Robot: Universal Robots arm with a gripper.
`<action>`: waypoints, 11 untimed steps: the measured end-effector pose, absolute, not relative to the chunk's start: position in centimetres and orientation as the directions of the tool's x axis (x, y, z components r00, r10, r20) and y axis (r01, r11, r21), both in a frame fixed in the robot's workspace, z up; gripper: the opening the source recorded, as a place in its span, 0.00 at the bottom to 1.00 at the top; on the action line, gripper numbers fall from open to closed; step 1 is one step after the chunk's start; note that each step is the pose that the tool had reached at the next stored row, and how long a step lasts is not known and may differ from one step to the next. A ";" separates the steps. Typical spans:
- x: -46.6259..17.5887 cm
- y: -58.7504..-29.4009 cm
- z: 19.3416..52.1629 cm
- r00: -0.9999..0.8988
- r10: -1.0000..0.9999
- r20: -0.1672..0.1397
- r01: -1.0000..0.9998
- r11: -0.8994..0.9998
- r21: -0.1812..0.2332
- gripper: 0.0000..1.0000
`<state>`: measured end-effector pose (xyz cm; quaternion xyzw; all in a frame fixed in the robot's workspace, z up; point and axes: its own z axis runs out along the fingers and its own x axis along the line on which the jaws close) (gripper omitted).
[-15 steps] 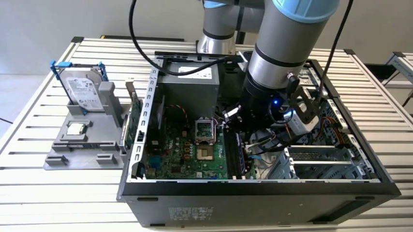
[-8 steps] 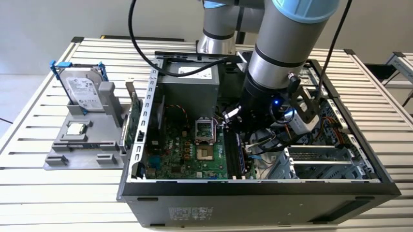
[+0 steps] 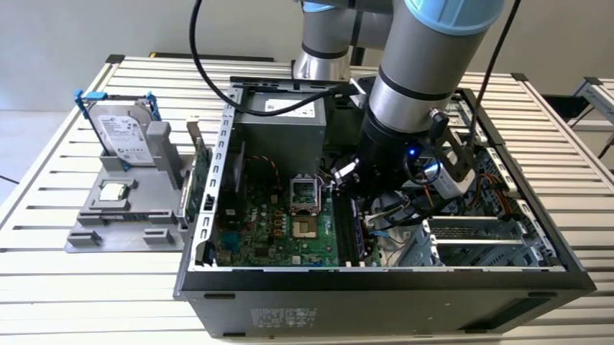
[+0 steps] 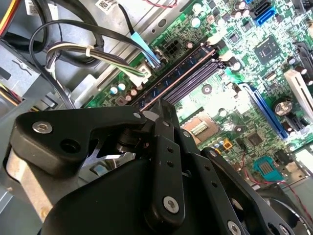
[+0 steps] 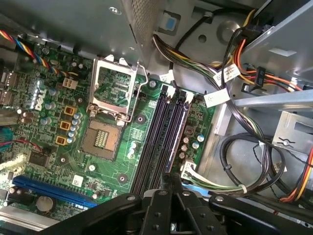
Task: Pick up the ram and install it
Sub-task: 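Press down the ram until it locks into place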
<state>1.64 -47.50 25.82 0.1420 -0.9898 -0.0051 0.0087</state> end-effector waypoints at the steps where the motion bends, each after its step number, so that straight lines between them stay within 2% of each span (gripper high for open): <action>1: 1.6 -47.5 25.8 -0.958 -0.287 0.016 -0.287 0.958 0.013 0.00; 11: 1.6 -47.5 25.7 -0.938 -0.346 0.016 -0.346 0.938 0.013 0.00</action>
